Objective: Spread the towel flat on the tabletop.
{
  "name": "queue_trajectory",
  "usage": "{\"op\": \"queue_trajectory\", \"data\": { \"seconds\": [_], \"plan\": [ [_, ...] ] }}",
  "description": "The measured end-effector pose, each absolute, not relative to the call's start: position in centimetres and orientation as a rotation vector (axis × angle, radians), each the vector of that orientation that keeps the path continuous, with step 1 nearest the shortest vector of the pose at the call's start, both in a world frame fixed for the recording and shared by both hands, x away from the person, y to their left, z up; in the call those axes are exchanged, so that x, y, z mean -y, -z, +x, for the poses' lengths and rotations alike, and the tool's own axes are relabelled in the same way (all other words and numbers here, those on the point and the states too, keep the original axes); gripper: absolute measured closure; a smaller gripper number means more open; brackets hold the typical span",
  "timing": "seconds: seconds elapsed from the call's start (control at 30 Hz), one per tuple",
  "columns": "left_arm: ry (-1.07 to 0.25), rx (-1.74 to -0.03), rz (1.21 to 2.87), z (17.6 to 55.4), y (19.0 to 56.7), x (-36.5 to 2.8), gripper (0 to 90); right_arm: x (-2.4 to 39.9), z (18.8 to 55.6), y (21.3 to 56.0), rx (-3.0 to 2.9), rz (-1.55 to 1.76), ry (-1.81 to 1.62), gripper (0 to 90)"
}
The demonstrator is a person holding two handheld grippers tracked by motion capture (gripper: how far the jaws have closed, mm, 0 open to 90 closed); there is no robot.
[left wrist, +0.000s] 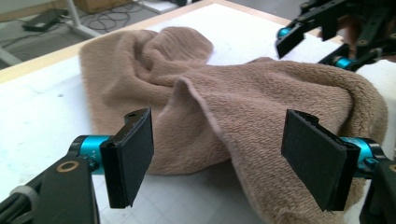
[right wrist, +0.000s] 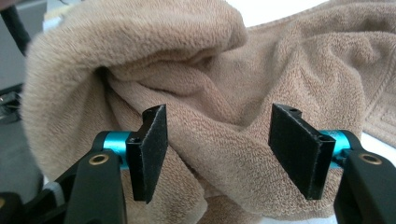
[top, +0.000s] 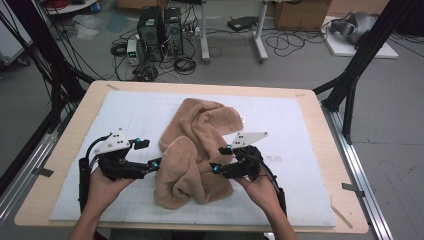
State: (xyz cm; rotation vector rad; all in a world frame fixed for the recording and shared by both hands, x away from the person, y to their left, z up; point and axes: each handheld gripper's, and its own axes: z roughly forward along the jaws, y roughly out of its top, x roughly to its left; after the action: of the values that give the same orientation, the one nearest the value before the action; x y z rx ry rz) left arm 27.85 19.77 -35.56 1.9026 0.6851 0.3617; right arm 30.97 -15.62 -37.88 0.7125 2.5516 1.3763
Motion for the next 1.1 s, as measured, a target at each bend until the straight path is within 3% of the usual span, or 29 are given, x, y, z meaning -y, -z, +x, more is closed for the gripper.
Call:
{"op": "queue_trajectory", "data": {
  "seconds": [0.17, 0.27, 0.47, 0.6, 0.7, 1.1],
  "plan": [
    [-0.315, -0.636, 1.931, 27.8, 36.3, -18.3, 27.1, 15.4, 31.3, 38.3, -2.572, 0.706, -1.338, 37.7],
    [-0.281, -0.606, 1.98, 28.0, 36.9, -17.6, 32.9, 15.1, 31.7, 38.8, -2.602, 0.711, -1.315, 40.7],
    [-0.255, -0.526, 2.065, 27.9, 37.6, -16.6, 63.1, 14.9, 31.9, 40.4, -2.64, 0.708, -1.299, 59.3],
    [-0.213, -0.51, 2.096, 28.2, 37.9, -16.6, 77.2, 15.1, 31.9, 41.2, -2.661, 0.706, -1.265, 77.0],
    [-0.21, -0.496, 2.1, 28.0, 37.9, -16.7, 84.9, 15.1, 31.8, 41.3, -2.67, 0.683, -1.261, 82.6],
    [-0.21, -0.491, 2.055, 26.1, 38.4, -18.0, 88.3, 16.7, 29.4, 40.0, -2.636, 0.643, -1.348, 83.9]
  ]
}}
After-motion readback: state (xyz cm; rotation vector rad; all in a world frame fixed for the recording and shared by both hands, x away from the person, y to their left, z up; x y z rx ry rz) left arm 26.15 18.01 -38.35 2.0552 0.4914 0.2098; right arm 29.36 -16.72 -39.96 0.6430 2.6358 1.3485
